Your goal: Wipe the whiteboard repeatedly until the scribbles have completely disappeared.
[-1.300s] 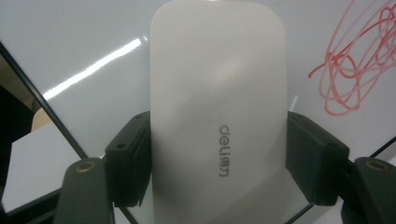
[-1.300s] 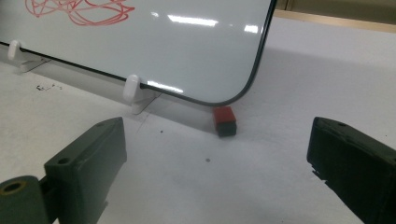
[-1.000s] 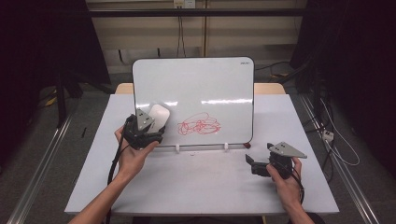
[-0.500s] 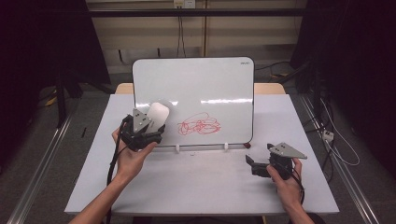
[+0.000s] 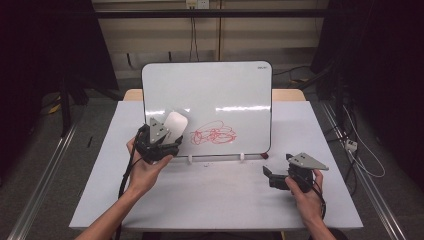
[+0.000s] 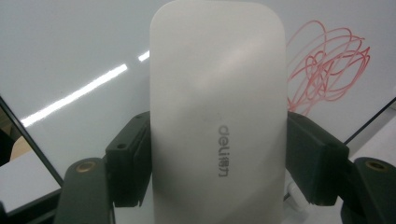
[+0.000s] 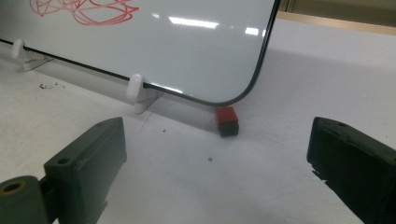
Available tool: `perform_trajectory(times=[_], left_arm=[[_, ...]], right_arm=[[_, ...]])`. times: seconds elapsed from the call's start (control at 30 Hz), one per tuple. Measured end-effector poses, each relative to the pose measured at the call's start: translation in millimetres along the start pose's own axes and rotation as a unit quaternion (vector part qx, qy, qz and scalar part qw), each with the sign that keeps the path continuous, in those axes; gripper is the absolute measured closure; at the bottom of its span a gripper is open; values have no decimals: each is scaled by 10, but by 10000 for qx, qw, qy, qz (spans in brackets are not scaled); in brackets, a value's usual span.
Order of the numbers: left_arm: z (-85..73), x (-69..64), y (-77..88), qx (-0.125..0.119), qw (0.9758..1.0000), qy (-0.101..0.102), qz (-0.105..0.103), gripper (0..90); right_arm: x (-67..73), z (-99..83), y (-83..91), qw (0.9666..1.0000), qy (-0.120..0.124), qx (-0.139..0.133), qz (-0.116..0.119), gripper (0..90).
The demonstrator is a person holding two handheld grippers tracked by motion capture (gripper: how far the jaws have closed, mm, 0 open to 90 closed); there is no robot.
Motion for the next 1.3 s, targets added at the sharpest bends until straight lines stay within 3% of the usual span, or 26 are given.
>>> perform_trajectory(times=[0.47,0.97,1.03,1.07,1.3], left_arm=[[168,-141,-86,-42,9998,-200,-91,308],[311,-187,-336,65,9993,-348,113,308],[326,-188,-349,133,9985,-511,159,308],[326,-205,-368,102,9988,-441,164,308],[343,-212,-467,287,9969,-670,283,308]], right_arm=[[-7,-23,11,10000,-9,23,-22,47],[1,-24,17,10000,42,30,-5,47],[6,-24,13,10000,53,37,-4,46],[7,-25,12,10000,54,39,1,46],[4,-29,25,10000,32,34,-32,47]])
Point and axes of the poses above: each handheld gripper's, and its own axes: y roughly backward along the jaws, z roughly out of its top, x roughly to its left, the point moved 1 cm from there along -y, roughly forward along the jaws, and after that the axes turned 3 degrees about z, right-handed, at the moved point
